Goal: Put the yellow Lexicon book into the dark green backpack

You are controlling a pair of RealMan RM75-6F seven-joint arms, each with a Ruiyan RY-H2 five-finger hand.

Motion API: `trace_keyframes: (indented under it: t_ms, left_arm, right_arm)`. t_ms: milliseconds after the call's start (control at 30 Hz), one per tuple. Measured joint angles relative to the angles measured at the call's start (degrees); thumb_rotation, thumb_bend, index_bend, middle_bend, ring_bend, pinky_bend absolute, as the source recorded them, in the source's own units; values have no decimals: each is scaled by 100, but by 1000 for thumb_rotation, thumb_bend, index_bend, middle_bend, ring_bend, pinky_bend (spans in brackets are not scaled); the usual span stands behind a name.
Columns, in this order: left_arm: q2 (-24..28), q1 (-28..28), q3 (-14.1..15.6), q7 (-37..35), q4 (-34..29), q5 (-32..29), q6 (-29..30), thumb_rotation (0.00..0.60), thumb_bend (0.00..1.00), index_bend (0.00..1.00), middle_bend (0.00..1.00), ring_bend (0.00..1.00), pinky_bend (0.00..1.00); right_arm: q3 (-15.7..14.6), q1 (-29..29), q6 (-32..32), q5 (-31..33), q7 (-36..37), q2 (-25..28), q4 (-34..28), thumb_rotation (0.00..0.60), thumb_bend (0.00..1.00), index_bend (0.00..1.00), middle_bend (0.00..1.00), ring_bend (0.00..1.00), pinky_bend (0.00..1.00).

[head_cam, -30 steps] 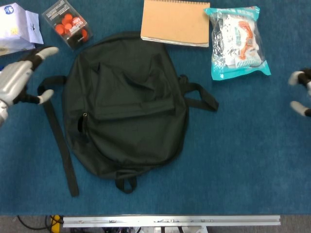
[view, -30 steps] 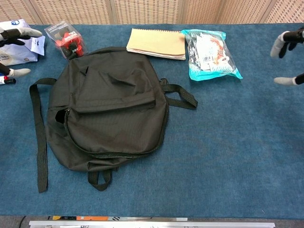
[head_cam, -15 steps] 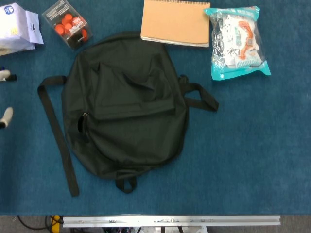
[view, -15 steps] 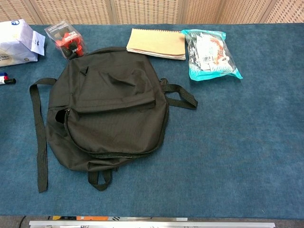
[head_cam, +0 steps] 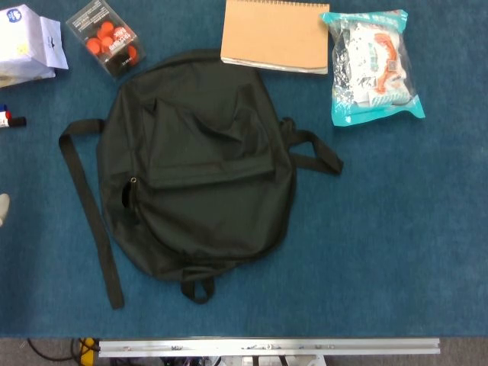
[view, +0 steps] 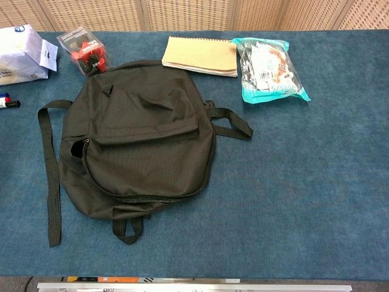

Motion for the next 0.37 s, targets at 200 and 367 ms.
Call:
trace_keyframes:
  t_ms: [200, 367]
  left_arm:
    - [-153, 75, -60, -177, 85, 164, 240, 600, 311, 181, 128, 88, 80]
    - [-201, 96, -69, -210, 118, 217, 253, 600, 311, 182, 128, 88, 80]
  right_arm:
    - [61, -75, 17, -9, 74, -5, 3, 600, 98, 621, 623, 496, 639]
    - [99, -95, -45, -34, 155, 32, -27, 600, 97, 621, 623, 496, 639]
